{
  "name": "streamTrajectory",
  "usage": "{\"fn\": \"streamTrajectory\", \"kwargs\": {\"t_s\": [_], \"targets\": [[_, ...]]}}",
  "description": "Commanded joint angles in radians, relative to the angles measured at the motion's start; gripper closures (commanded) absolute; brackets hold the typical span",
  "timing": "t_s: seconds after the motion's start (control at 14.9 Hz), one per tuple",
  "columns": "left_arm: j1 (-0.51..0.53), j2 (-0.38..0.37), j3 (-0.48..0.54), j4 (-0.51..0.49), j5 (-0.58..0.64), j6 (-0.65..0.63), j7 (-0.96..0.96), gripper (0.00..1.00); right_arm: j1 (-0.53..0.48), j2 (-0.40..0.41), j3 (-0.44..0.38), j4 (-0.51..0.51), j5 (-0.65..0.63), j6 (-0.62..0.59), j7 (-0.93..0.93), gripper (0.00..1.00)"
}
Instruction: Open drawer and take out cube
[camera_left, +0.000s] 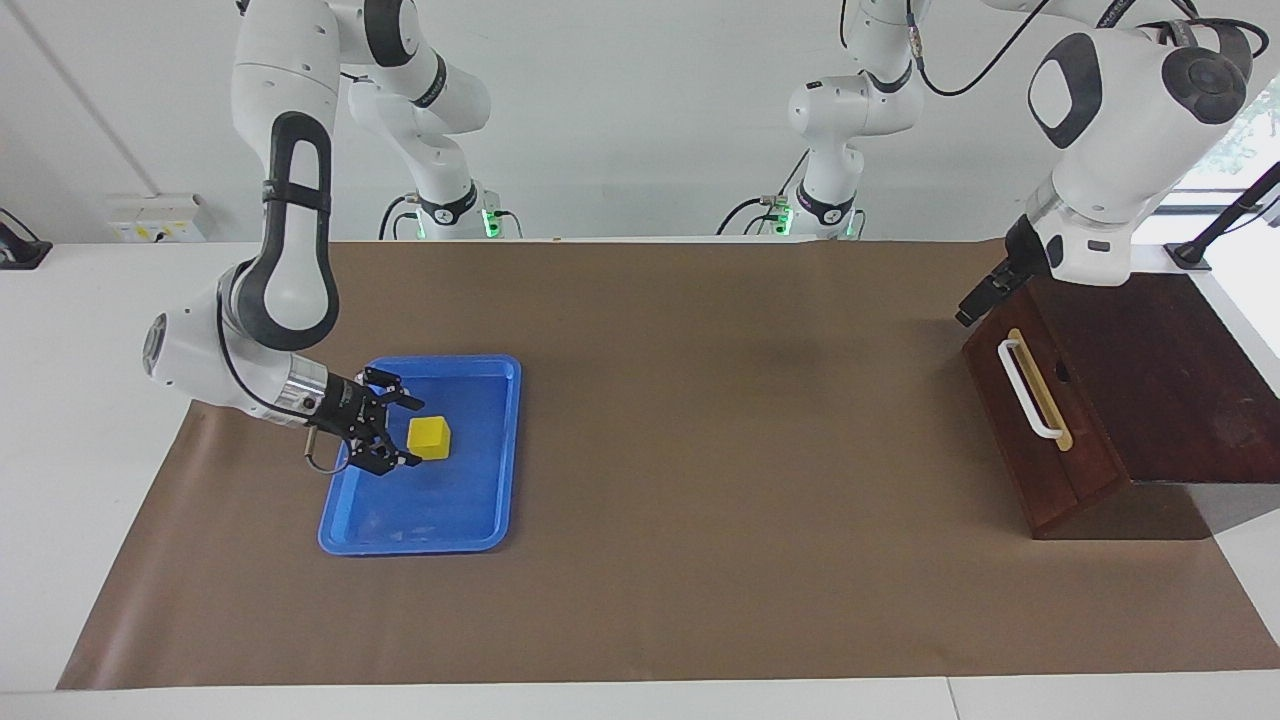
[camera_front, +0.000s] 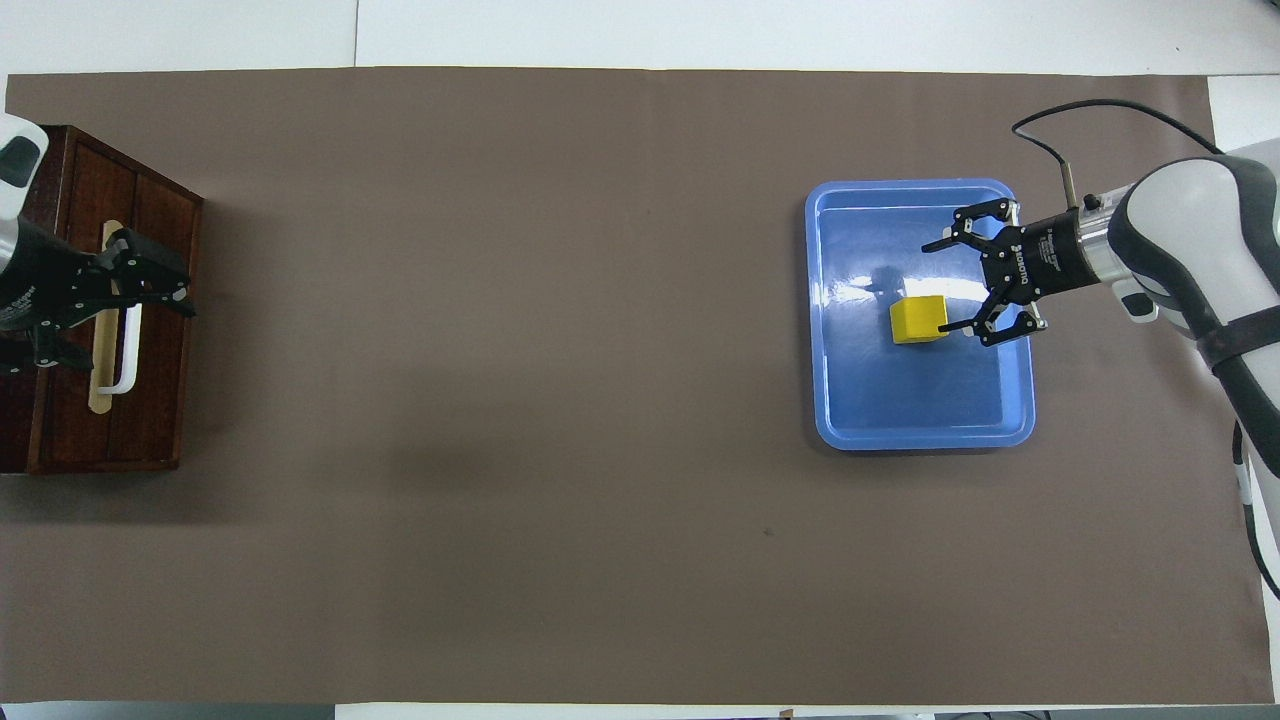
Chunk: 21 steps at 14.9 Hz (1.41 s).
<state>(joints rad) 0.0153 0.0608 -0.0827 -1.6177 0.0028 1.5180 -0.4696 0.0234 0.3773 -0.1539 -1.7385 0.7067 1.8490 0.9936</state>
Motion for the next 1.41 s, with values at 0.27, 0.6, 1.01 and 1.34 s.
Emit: {"fn": "streamTrajectory", "kwargs": {"t_s": [0.27, 0.6, 1.01, 1.34], "targets": [[0.005, -0.090, -0.022, -0.060, -0.018, -0.038, 0.205, 0.00, 0.113, -0.210, 0.004, 0.101, -0.352, -0.109, 0.048, 0.00], [0.003, -0.078, -0.008, -0.030, -0.017, -0.048, 0.400, 0.00, 0.136, -0.314, 0.010, 0.137, -0.481, -0.252, -0.125, 0.00], [0.003, -0.058, 0.000, -0.022, -0.017, -0.056, 0.422, 0.00, 0.130, -0.373, 0.008, 0.137, -0.673, -0.278, -0.743, 0.00], [0.003, -0.059, 0.001, -0.019, -0.017, -0.061, 0.421, 0.00, 0.122, -0.396, 0.007, 0.099, -0.719, -0.277, -0.908, 0.00]]}}
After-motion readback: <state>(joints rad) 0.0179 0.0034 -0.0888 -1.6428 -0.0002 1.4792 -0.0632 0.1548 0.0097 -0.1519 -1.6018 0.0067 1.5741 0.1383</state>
